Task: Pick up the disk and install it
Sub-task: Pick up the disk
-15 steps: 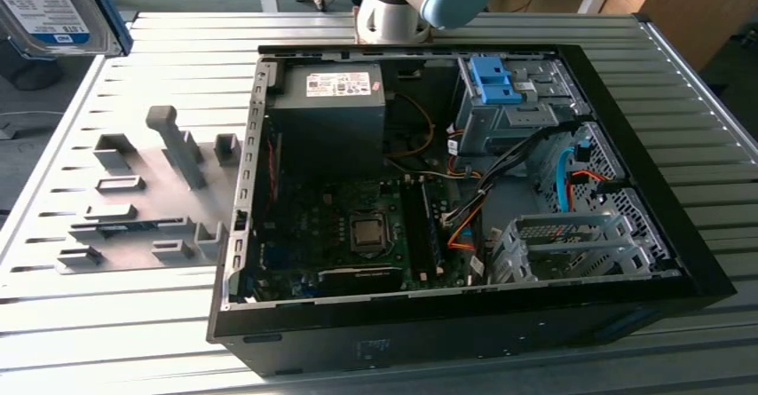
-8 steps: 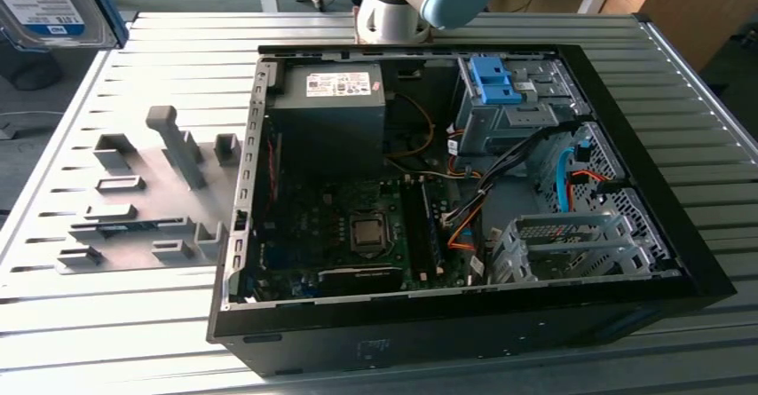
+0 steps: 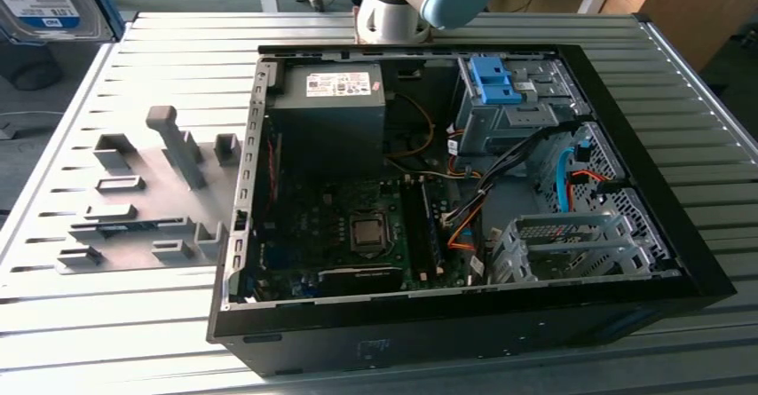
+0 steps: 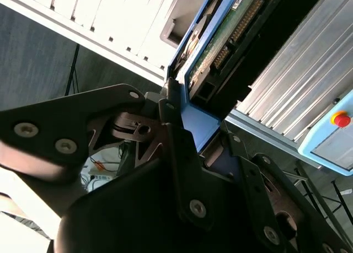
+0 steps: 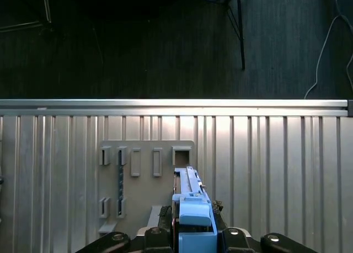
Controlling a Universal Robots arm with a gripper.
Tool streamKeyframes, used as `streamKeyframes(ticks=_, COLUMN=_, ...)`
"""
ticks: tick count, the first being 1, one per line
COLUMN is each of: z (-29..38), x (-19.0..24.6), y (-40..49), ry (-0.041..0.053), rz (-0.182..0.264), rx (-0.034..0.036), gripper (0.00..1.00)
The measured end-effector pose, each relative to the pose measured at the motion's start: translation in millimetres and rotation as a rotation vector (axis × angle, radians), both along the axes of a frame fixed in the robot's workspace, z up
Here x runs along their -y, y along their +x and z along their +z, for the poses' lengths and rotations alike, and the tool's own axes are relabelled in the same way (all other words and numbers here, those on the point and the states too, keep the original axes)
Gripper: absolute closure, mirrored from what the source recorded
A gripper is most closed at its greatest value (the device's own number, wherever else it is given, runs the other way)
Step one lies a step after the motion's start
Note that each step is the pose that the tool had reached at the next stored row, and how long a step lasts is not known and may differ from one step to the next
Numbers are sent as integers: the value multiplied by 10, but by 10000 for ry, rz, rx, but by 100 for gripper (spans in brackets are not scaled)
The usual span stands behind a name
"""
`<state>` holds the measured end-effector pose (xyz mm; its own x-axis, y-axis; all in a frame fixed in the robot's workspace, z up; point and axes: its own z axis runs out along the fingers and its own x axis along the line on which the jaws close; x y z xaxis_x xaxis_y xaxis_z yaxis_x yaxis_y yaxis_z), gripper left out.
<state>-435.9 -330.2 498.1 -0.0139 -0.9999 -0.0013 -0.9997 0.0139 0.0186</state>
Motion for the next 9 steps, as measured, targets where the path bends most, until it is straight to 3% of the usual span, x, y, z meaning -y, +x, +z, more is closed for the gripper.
streamKeyframes(ticks=9, z=135, x=0, y=0, ry=0, rz=0, rx=0, gripper=64)
